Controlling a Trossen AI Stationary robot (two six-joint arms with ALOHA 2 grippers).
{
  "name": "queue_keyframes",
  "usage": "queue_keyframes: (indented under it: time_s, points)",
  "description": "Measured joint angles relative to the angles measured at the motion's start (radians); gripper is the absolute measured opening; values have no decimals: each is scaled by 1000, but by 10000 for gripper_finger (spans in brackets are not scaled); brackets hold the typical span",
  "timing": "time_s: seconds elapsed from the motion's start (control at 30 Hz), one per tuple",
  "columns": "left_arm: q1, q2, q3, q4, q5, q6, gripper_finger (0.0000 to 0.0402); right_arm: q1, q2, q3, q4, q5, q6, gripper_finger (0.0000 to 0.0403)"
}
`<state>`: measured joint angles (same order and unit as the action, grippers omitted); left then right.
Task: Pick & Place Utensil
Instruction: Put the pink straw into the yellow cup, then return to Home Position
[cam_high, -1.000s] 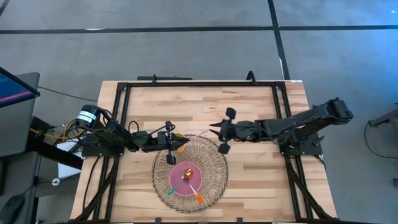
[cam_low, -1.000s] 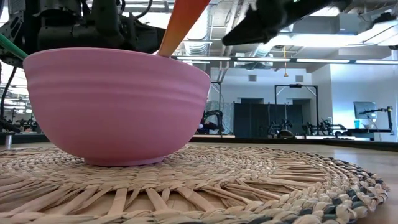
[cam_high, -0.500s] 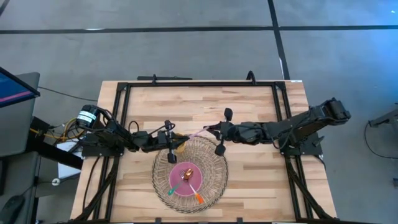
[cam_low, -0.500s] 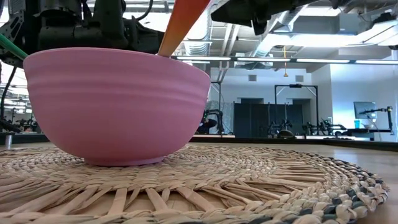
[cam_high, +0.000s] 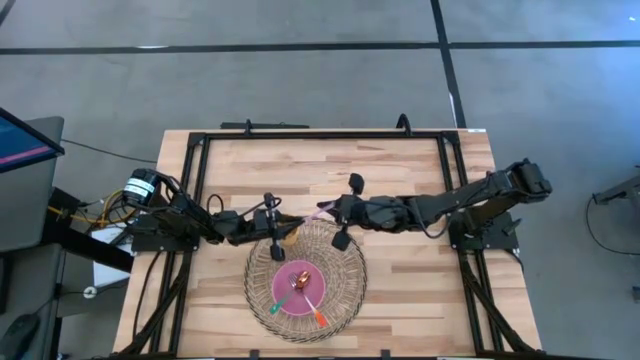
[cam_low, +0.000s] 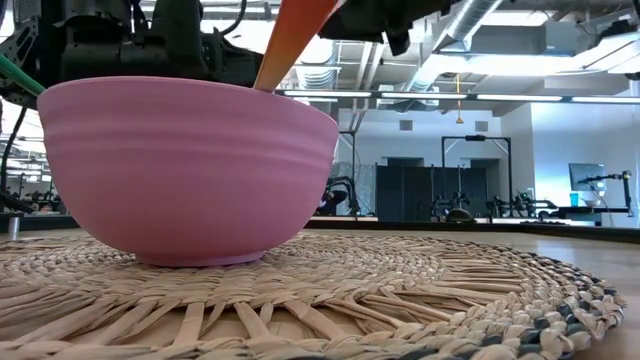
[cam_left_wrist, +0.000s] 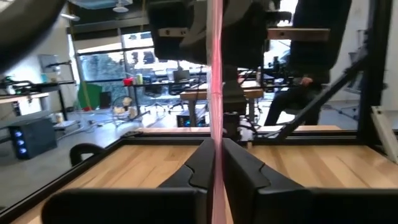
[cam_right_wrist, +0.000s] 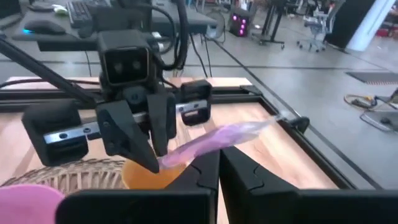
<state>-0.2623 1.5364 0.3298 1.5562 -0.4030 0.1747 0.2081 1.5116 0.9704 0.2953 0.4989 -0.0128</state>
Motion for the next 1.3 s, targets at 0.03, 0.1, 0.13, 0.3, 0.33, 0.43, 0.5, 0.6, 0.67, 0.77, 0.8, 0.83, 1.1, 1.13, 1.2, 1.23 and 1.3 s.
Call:
queue_keyframes:
  time_s: [0.03, 0.1, 0.13, 0.3, 0.33, 0.43, 0.5, 0.6, 0.67, 0.77, 0.8, 0.83, 1.1, 1.13, 1.2, 1.23, 1.3]
  points:
    - [0, 0, 0, 0, -10, 0, 30, 0, 0, 4, -8, 0, 8, 0]
    - [1, 0, 0, 0, -23, 0, 37, 0, -2, 9, -2, 0, 12, 0]
    - [5, 0, 0, 0, -23, 0, 41, 1, -2, 10, 0, 0, 13, 0]
    - [6, 0, 0, 0, -23, 0, 68, -4, -2, 10, -1, 0, 16, 0]
    - [6, 0, 0, 1, -23, 0, 73, -5, -2, 10, -2, 0, 20, 0]
    - [6, 0, 0, 2, -23, 0, 87, -7, -2, 10, -2, 0, 23, 0]
    - [6, 0, 0, 4, -23, 0, 93, -7, -2, 10, -3, 0, 24, 0]
    - [6, 0, 0, 5, -23, 0, 97, -7, -2, 10, -3, 0, 25, 0]
    - [6, 0, 0, 5, -23, 0, 97, -7, -2, 10, -3, 0, 24, 0]
    - [6, 0, 0, 8, -23, 0, 97, -7, -2, 9, -3, 0, -3, 0]
    - [6, 0, 0, 8, -23, 0, 97, -7, -7, 9, -4, 0, -21, 0]
    - [5, -4, 0, 7, -23, 0, 97, -7, -14, 8, -10, 1, -39, 0]
    - [-7, -122, 0, -6, -22, -1, 76, -6, -181, 9, -130, 27, -125, 0]
    - [-9, -143, 0, -21, -22, -1, 69, -6, -205, 9, -156, 27, -125, 0]
    - [-8, -181, 0, -47, -21, 0, 55, -6, -252, 9, -218, 27, -128, 0]
    - [-7, -203, 0, -71, -22, 2, 47, -6, -274, 9, -241, 27, -128, 0]
    - [-1, -242, 0, -123, -22, 3, 30, -6, -314, 9, -290, 27, -129, 0]
